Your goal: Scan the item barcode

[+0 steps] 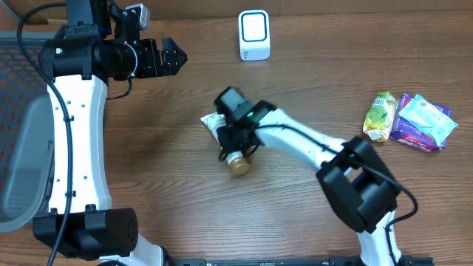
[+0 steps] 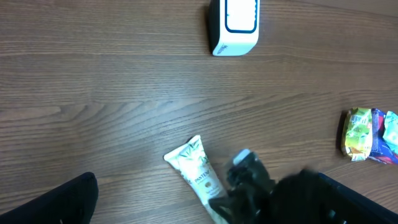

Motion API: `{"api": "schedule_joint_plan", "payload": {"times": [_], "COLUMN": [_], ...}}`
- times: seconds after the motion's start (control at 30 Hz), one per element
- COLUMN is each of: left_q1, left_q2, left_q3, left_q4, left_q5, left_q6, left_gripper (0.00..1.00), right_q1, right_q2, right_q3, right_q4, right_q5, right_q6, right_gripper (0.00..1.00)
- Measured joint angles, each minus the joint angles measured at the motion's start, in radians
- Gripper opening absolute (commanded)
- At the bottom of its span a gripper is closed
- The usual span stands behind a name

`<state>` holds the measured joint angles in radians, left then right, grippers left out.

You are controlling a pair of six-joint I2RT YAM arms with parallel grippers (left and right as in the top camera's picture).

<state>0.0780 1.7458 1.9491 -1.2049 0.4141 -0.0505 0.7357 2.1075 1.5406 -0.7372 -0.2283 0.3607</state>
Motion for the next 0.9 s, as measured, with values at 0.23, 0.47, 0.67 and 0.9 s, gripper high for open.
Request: {"api": "schedule_joint_plan", "payload": {"times": [0.23,0.47,0.67,0.9], "left_q1": [0.0,0.0,0.0,0.0], "left_q2": [0.0,0.0,0.0,0.0], "left_q3": [0.0,0.0,0.0,0.0], "left_q4": [0.0,0.0,0.0,0.0], "left_q5": [0.0,0.0,0.0,0.0], "left_q6": [0.0,0.0,0.0,0.0], "left_gripper": [1.0,1.0,1.0,1.0], "right_q1": [-0.159,-0.315,-0.379,-0.369], "right_q2": [0.0,0.0,-0.01,-0.012], "right_q3": [-0.04,-0.052,-0.051,0.027], "right_q4": [-0.013,-0.14,-0.208,-0.3], "right_q5": [-0.213,-0.152,-0.057,0.09], "right_q6": [-0.106,-0.157,-0.212,-0.284], "right_gripper": [0.38,0.74,0.9,1.0]}}
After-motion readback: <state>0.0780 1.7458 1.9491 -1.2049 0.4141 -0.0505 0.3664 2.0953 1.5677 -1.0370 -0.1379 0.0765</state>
